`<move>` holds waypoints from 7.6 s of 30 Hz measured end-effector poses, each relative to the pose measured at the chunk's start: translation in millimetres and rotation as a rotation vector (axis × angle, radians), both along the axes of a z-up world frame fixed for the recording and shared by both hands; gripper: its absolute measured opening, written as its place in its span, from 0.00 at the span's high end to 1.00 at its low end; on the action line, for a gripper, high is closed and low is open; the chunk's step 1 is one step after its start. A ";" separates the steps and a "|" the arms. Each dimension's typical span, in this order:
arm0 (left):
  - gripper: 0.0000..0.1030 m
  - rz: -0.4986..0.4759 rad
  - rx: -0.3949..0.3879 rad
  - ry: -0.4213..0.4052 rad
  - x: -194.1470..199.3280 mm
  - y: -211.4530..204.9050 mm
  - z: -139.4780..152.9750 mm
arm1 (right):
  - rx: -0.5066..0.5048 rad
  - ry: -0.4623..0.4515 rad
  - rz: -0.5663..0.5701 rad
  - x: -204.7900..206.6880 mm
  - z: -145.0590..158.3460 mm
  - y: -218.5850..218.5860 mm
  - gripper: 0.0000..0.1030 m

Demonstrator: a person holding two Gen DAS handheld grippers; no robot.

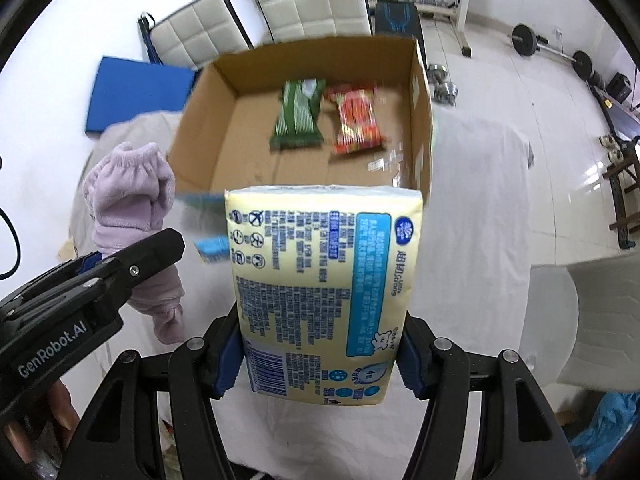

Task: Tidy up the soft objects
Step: 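Carry the sock and carton into the box and release both, then grasp the blue ice-pop stick with the left tool while the right grasps the orange bag, then lower the ice-pop stick and orange bag into the box and open both tools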

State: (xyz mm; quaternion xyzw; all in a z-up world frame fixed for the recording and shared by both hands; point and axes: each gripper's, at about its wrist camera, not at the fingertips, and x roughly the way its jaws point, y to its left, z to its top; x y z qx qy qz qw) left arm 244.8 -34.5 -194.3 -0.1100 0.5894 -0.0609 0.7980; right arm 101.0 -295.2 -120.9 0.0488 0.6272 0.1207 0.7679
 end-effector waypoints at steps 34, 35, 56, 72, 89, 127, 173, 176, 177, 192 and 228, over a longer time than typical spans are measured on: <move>0.65 -0.033 0.069 0.315 229.5 23.8 -157.9 | -0.146 0.232 -0.027 165.7 -168.9 37.5 0.36; 0.64 -0.036 0.070 0.317 229.9 23.0 -158.8 | -0.151 0.236 -0.022 165.3 -171.3 39.8 0.36; 0.20 0.026 0.092 0.225 198.7 42.9 -107.8 | -0.183 0.184 -0.025 164.0 -157.8 43.0 0.06; 0.06 0.024 0.181 -0.052 70.9 31.0 -22.9 | -0.164 -0.004 -0.093 128.8 -68.9 34.1 0.00; 0.06 0.036 0.243 -0.184 -10.8 20.3 30.6 | -0.103 -0.133 -0.140 64.5 3.9 26.5 0.00; 0.67 -0.316 0.302 0.387 -37.8 -30.7 -225.3 | -0.055 0.343 -0.138 1.7 -214.8 27.2 0.47; 0.83 -0.064 0.086 -0.031 -90.6 -44.6 4.7 | -0.044 0.079 0.002 -49.6 -28.3 8.8 0.66; 0.83 -0.061 0.082 -0.063 -86.3 -39.5 13.3 | -0.034 0.048 -0.002 -47.9 -6.5 11.1 0.66; 0.83 -0.059 0.080 -0.073 -86.1 -38.8 18.0 | -0.031 0.041 -0.002 -47.2 -0.8 11.2 0.66; 0.83 -0.033 0.048 -0.112 -49.6 -21.1 42.1 | 0.001 -0.021 -0.013 -9.1 26.1 13.0 0.66; 0.83 -0.040 -0.012 0.271 125.9 22.9 -133.6 | -0.002 0.251 0.013 168.8 -164.7 84.7 0.66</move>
